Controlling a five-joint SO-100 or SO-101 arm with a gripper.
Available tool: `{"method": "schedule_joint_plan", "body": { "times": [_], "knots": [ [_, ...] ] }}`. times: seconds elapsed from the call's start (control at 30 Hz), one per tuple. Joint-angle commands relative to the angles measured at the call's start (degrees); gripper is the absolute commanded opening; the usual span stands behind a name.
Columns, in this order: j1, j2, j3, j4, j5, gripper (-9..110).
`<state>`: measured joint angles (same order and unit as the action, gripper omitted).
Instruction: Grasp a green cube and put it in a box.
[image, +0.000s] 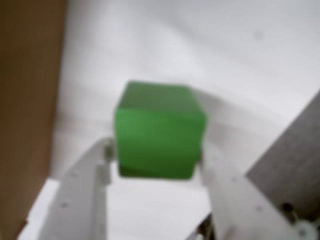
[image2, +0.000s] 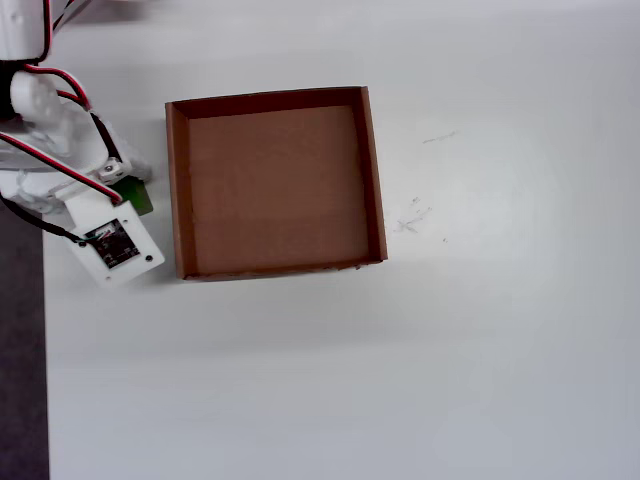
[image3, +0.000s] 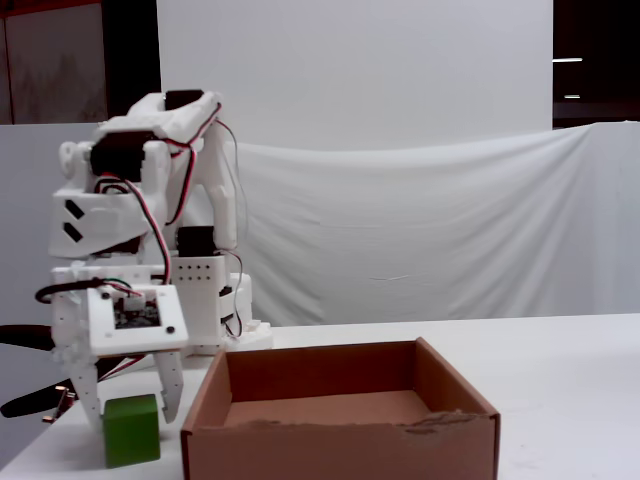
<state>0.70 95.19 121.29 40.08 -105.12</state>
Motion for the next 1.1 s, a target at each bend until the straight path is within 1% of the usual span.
{"method": "schedule_joint_plan", "body": {
  "times": [0.0,0.7,0.87,1.07],
  "knots": [
    [-0.70,0.18,-3.16,-0.88,-1.32,18],
    [-1.14,3.52,-3.25,0.26,-0.26,13],
    [-1.05,7.73,-3.34,3.08,-0.26,12],
    [-1.67,15.12,-4.04,9.23,-0.18,12]
  ]
}}
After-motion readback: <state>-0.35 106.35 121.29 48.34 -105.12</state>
